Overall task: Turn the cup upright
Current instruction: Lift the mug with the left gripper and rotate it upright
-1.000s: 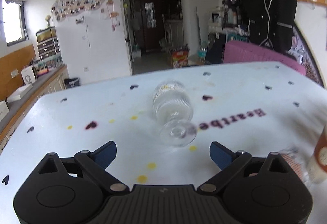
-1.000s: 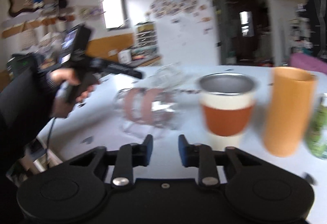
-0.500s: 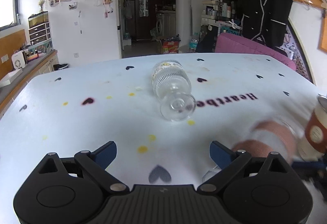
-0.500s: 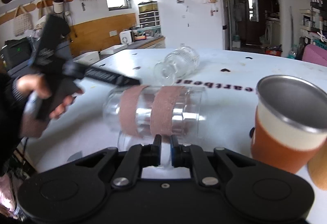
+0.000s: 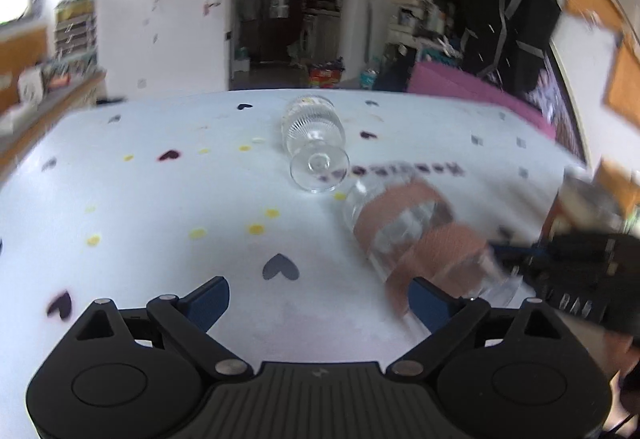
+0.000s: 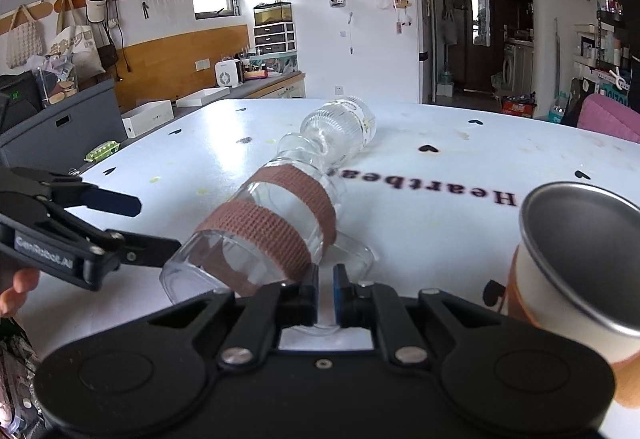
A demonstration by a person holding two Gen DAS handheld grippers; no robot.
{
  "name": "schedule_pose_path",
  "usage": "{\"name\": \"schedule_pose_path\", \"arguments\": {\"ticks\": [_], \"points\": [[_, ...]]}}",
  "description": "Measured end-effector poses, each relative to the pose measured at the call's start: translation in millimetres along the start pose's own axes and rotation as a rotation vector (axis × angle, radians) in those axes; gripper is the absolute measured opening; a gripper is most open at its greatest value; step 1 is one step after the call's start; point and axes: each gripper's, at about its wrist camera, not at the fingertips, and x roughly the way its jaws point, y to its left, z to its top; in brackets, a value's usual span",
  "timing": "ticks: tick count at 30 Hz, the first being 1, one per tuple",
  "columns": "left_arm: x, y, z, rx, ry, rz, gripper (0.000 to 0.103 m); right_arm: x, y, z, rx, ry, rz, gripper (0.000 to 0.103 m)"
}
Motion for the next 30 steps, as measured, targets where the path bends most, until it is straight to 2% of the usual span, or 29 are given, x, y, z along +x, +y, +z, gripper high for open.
{"name": "schedule_pose_path", "arguments": {"ticks": [4,7,13,18,20,24,26,30], "points": [[1,3,10,-0.204,0.063,-0.084,0.082,-7,-4,5,0.008,-0.016,0.001,0.010],[6,-6,12,-0.272,0.085,-0.137,0.080,-15,-6,16,0.016,-0.038,0.014,0.010],[26,-36,14,-0.287,0.120,-0.219,0.081,-26,-17,50,0.078,-0.062,0.054,0.011],[30,-48,13,-0.263,0.112,-0.153,0.077,-18,-24,78,0.142,-0.021,0.087,0.016],[30,-48,13,-0.262,0.114,-0.129,0.073,-8,-26,88,0.190,0.024,0.118,0.023],[30,-43,7,-0.262,0.115,-0.114,0.072,15,-29,98,0.283,0.109,0.155,0.026],[28,-39,3,-0.268,0.106,-0.122,0.072,30,-29,102,0.326,0.160,0.163,0.040],[25,-39,-4,-0.252,0.077,-0.130,0.073,57,-26,104,0.377,0.258,0.172,0.058]]}}
